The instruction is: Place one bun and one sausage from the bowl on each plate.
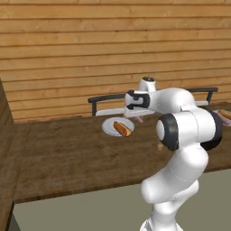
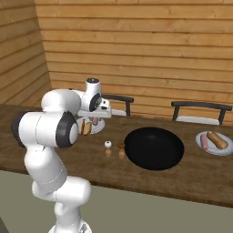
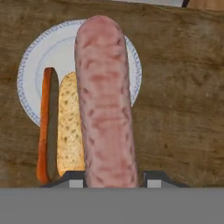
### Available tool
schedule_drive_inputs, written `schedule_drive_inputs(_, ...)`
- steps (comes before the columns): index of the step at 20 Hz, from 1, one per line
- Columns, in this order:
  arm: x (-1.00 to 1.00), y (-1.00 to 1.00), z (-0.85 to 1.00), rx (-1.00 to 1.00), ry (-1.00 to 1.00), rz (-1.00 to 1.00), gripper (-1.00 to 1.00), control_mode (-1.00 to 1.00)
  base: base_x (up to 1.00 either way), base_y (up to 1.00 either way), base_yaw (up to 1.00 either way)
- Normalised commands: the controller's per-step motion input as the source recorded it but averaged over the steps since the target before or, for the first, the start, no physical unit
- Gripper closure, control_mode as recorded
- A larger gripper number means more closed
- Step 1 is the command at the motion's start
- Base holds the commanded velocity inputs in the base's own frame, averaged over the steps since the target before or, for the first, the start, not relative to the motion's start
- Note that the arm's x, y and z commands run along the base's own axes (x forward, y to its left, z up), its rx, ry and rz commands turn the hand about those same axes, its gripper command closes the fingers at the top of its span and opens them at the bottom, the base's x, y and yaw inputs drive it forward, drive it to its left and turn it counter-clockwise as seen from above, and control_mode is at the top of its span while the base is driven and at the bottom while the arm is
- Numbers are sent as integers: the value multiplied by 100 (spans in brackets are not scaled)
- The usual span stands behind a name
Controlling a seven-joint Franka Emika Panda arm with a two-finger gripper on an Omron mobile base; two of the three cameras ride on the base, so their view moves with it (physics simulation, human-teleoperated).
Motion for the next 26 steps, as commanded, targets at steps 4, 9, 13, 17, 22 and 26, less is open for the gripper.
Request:
schedule_drive_inputs(4,23,19,-35,0,0,15,100,-100,0,0,0)
schedule_drive_inputs(9,30,6,-24,0,0,9,100,-100,0,0,0)
schedule_drive_inputs(13,44,9,-14,0,0,7,100,-100,0,0,0)
schedule_drive_inputs(17,39,8,-28,0,0,7,100,-100,0,0,0)
schedule_drive_inputs(22,34,5,-39,0,0,6,100,-100,0,0,0)
schedule_drive_inputs(26,32,0,-22,0,0,3,100,-100,0,0,0)
